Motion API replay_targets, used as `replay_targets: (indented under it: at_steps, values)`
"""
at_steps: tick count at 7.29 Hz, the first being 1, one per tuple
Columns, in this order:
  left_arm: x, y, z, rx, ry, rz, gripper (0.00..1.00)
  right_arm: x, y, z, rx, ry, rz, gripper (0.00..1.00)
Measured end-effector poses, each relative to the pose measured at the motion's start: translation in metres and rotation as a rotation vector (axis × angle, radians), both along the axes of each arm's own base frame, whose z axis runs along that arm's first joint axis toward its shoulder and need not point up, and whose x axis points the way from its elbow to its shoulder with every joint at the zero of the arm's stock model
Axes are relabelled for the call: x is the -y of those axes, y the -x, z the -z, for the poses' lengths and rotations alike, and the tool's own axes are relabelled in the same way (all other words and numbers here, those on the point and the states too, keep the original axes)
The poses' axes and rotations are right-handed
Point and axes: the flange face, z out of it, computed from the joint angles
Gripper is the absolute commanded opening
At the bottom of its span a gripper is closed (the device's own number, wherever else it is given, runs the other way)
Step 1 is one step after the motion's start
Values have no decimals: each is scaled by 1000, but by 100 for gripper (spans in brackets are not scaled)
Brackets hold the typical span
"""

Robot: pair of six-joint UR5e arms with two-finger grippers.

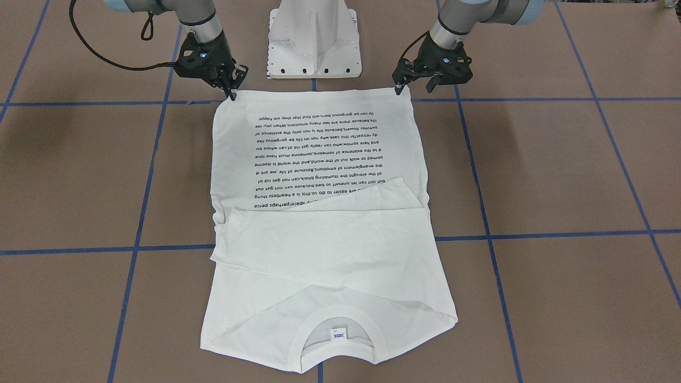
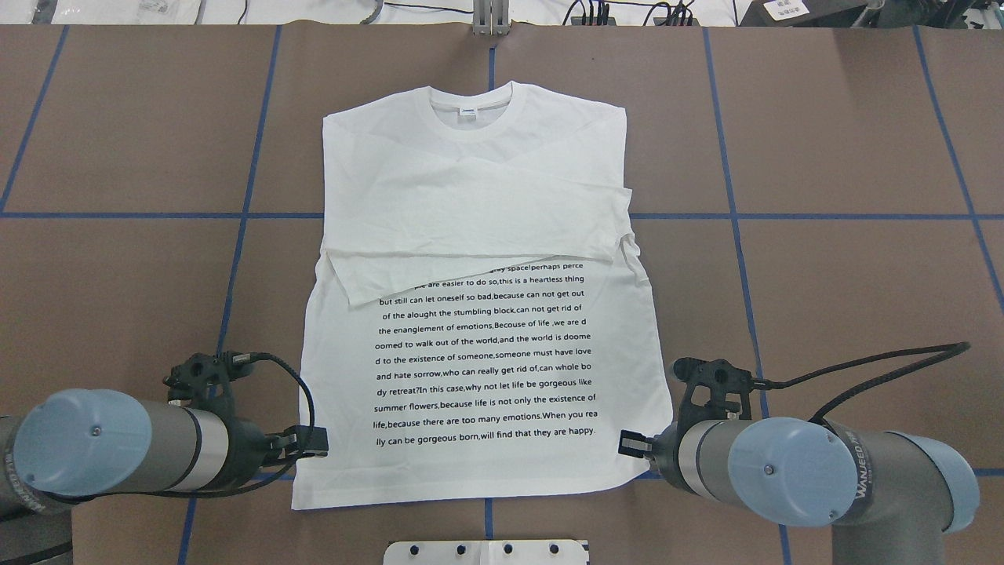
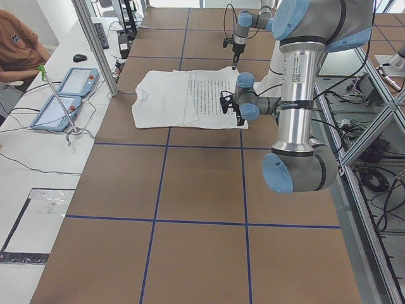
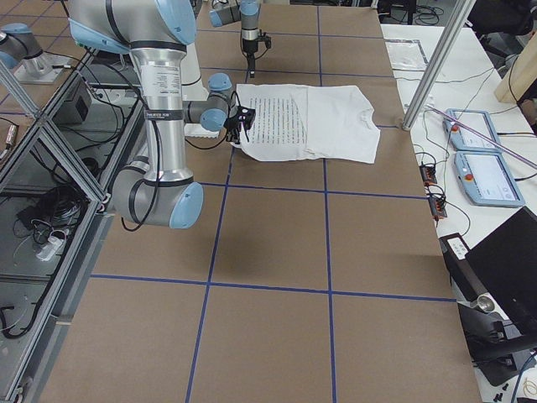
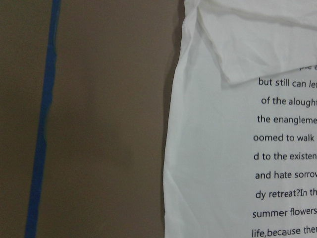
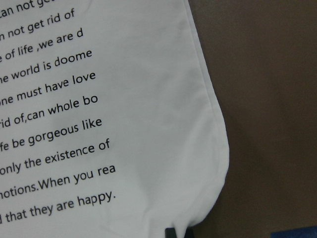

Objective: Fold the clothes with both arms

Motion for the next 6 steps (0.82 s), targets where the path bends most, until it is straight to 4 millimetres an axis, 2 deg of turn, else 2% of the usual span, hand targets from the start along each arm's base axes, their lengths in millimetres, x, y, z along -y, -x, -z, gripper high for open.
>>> replay_targets:
  at_steps: [3, 4, 5, 6]
  values:
    - [-29, -26, -16, 37, 41, -21, 97, 9, -7, 5, 10, -1, -14, 0]
    - [-36, -33, -20, 48, 50, -30, 92, 9, -8, 6, 14, -1, -14, 0]
    - [-39, -36, -24, 59, 54, -35, 87, 10, -9, 8, 17, -1, -14, 0]
    - [-40, -38, -26, 72, 57, -36, 87, 10, -10, 8, 18, -1, -14, 0]
